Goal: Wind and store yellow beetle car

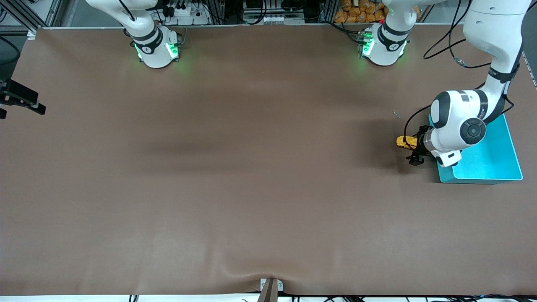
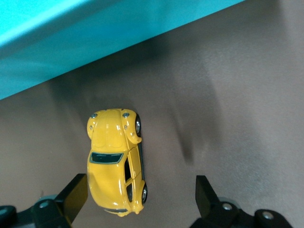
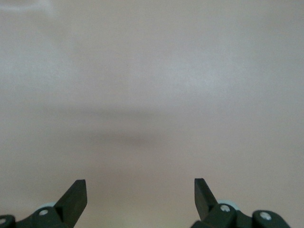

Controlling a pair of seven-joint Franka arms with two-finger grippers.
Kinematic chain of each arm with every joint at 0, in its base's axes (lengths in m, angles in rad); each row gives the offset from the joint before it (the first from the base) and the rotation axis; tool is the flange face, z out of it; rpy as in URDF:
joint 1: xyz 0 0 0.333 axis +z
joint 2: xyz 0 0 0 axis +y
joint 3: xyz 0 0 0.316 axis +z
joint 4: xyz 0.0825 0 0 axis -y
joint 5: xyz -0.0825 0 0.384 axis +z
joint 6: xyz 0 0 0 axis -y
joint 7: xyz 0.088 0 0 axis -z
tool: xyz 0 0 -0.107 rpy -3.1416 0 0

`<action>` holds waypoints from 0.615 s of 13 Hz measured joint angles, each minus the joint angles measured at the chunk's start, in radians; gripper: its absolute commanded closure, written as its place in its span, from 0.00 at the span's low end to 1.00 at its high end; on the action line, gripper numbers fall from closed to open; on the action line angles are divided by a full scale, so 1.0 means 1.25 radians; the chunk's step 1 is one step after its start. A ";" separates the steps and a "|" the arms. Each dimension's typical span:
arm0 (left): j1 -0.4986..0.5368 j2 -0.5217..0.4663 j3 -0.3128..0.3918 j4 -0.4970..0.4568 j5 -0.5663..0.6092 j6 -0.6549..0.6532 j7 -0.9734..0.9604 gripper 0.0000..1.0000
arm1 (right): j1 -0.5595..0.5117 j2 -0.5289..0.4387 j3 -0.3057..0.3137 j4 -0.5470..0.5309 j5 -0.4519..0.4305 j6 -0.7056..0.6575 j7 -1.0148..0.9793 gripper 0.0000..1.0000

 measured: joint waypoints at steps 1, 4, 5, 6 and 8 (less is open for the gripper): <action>0.000 0.005 0.000 0.000 0.004 0.002 -0.007 0.00 | 0.005 -0.021 0.001 -0.036 -0.005 0.017 0.015 0.00; 0.000 0.020 0.000 -0.001 0.043 0.003 -0.041 0.10 | 0.013 -0.051 0.001 -0.081 -0.010 0.028 0.058 0.00; 0.000 0.025 0.000 -0.001 0.048 0.003 -0.047 0.22 | 0.013 -0.054 0.001 -0.085 -0.010 0.030 0.060 0.00; 0.000 0.028 0.000 -0.001 0.048 0.004 -0.047 0.36 | 0.013 -0.054 0.001 -0.088 -0.010 0.031 0.061 0.00; 0.001 0.028 0.000 -0.001 0.048 0.004 -0.048 0.65 | 0.013 -0.054 0.001 -0.090 -0.011 0.034 0.062 0.00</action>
